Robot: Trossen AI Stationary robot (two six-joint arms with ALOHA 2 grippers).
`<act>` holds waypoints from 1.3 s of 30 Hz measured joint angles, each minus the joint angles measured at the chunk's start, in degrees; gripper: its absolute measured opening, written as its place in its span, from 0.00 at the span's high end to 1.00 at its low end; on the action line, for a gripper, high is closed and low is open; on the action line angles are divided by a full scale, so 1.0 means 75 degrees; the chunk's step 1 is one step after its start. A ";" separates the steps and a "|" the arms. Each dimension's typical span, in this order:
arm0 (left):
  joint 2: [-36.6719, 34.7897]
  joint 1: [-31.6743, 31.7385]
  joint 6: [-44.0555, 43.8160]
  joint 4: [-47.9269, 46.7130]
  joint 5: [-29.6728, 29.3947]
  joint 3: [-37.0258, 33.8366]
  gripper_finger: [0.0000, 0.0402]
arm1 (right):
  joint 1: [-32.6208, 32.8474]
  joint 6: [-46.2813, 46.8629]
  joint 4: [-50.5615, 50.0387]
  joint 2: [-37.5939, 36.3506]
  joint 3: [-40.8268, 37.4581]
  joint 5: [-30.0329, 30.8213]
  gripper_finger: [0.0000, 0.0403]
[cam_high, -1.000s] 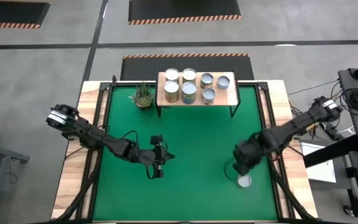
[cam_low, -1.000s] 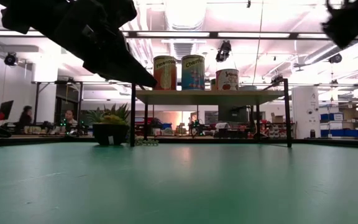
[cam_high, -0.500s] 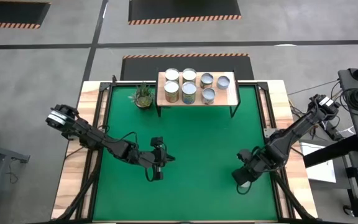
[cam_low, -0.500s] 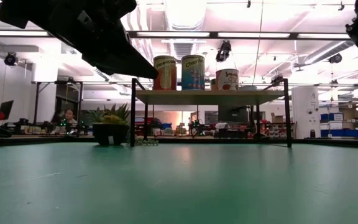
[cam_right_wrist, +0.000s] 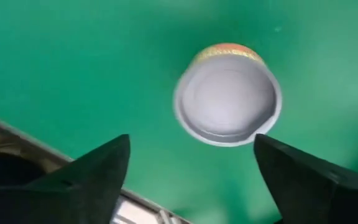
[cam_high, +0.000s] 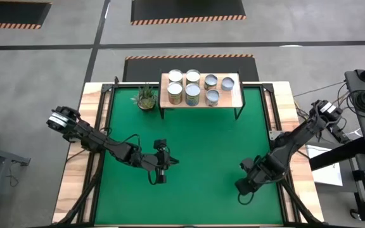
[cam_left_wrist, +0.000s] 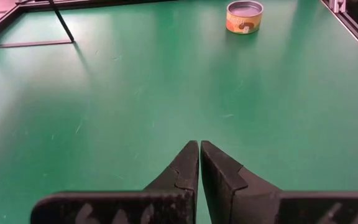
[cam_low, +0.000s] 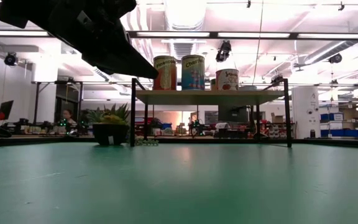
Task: Pick and place cans onto a shelf
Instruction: Put the canned mushrooms on the shelf
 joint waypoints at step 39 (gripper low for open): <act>0.0000 0.0000 0.0462 0.0048 -0.0003 -0.0006 1.00 | -0.0007 -0.0098 -0.0248 0.1181 0.0007 0.0338 0.33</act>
